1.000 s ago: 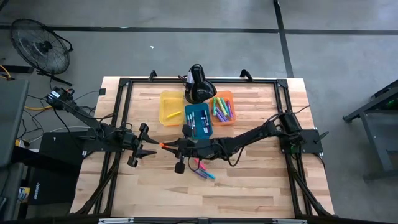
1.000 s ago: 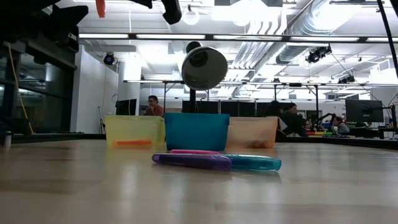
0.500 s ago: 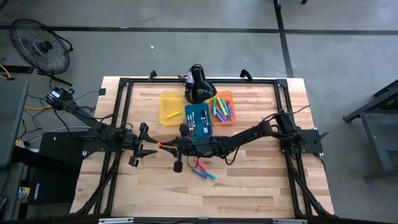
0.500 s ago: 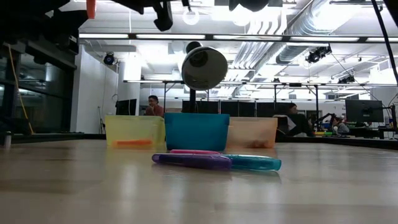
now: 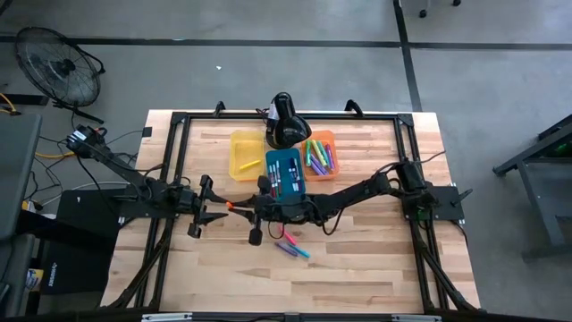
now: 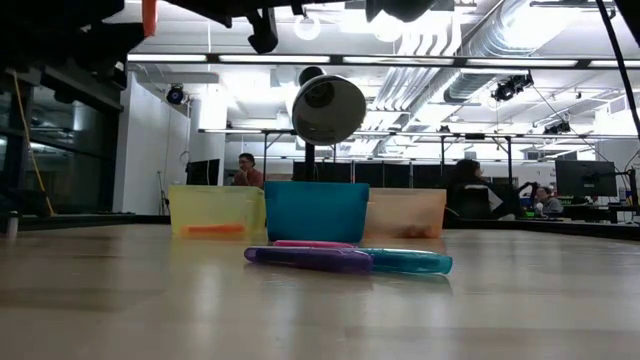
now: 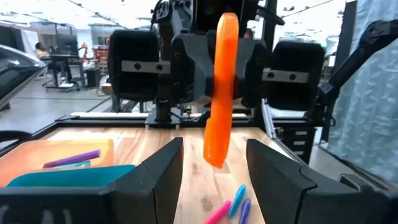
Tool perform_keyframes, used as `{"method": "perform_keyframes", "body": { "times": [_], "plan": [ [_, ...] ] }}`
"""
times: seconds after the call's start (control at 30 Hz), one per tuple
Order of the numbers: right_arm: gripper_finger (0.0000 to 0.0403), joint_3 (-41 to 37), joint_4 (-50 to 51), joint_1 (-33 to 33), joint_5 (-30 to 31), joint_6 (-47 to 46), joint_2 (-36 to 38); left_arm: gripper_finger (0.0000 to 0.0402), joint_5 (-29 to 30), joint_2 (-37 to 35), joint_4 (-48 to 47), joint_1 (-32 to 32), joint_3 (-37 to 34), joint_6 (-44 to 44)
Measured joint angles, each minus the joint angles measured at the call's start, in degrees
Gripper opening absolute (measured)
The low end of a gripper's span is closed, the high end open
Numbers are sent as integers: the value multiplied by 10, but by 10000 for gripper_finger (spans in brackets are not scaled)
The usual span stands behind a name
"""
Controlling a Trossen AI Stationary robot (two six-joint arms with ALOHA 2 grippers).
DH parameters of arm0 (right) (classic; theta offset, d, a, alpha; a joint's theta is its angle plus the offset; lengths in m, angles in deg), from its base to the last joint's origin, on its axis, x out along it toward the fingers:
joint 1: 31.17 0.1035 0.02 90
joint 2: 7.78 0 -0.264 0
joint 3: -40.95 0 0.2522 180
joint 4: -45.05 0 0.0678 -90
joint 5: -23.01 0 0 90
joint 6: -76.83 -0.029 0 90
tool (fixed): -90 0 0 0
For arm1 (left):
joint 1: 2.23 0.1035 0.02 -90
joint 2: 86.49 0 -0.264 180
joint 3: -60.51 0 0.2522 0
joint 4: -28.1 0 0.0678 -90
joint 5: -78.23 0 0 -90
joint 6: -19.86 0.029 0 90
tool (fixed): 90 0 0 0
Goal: Pick & Place Markers
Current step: Put the orange mini marker into the yellow bin
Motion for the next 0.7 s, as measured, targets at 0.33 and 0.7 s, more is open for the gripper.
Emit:
{"method": "perform_keyframes", "body": {
  "times": [0.33,0.7],
  "plan": [
    [24,0,1,0,-2,0,0,172,10,88,8,0,48,12],
    [24,0,2,0,-2,3,0,150,39,160,10,0,76,15]
  ]
}}
